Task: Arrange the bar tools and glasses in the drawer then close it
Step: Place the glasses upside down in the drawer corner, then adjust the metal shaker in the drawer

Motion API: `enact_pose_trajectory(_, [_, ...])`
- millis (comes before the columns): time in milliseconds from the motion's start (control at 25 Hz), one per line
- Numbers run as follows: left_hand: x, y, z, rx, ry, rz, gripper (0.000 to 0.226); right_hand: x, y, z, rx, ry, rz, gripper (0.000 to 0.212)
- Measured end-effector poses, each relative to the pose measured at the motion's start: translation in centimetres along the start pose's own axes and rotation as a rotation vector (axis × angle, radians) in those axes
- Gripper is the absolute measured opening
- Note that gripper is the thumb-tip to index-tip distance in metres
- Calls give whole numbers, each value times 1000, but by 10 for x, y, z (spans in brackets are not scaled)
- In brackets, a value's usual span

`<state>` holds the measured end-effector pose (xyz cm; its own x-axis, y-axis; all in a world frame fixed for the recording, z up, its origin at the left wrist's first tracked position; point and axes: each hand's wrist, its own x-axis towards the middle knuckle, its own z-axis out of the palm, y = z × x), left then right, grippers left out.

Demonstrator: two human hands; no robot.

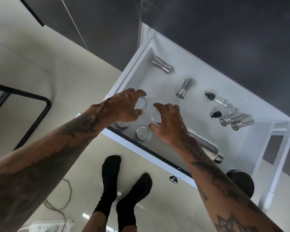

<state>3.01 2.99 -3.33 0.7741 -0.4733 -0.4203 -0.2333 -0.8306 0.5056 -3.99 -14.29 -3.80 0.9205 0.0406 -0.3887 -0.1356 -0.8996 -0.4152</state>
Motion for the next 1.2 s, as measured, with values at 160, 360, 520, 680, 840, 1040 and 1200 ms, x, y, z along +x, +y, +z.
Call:
enact_pose_trajectory(160, [-25, 4, -9, -38, 114, 31, 67, -7, 25, -32, 108, -53, 95, 67])
enact_pose_trajectory(360, [-106, 3, -35, -274, 497, 79, 42, -55, 58, -37, -93, 51, 241, 47])
enact_pose_trajectory(520, [-181, 6, -27, -314, 529, -58, 37, -68, 52, -32, -77, 46, 259, 37])
enact_pose_trajectory(680, [-196, 28, -18, -274, 466, -49, 32, -80, 44, -25, -30, -8, 305, 24])
enact_pose_trajectory(840, [-173, 70, -20, -110, 326, 92, 36, -102, 29, -30, 83, -60, 413, 28])
enact_pose_trajectory(1040, [-178, 117, -38, 64, 73, 142, 61, -155, -2, -73, 222, -3, 511, 33])
enact_pose_trajectory(1200, [-196, 130, -48, 211, -202, 18, 60, -208, -19, -104, 273, 51, 554, 39])
